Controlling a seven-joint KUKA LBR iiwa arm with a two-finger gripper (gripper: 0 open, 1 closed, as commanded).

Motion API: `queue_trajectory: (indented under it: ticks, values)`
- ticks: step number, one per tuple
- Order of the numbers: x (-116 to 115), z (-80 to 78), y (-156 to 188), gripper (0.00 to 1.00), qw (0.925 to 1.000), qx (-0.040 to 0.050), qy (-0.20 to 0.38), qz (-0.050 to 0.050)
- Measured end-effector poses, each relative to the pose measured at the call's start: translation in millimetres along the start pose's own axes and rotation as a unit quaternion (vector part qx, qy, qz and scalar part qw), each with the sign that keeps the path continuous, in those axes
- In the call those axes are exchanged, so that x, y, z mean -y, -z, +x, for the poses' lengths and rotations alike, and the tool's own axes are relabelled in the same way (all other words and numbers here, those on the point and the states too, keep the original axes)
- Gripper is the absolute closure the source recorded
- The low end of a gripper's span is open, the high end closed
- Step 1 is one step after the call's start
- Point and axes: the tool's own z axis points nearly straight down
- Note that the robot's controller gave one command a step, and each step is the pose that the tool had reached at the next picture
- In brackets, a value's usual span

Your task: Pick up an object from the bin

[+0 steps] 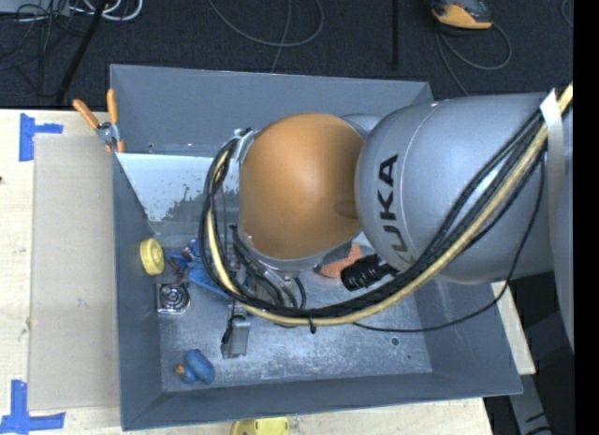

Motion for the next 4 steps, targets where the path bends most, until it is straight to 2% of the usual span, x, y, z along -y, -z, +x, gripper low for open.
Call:
queue_trajectory:
  ticks: [1,2,3,4]
  values:
    - [1,-2.0,4,0.0,1.0,0.004,-0.002,-0.001]
    - [23,-1.8,-41,0.0,0.9997,0.007,-0.022,-0.002]
    - [65,-15.9,-71,0.0,1.0,0.0017,0.009,-0.001]
    - [110,-37.7,-99,0.0,0.9994,0.006,0.033,-0.001]
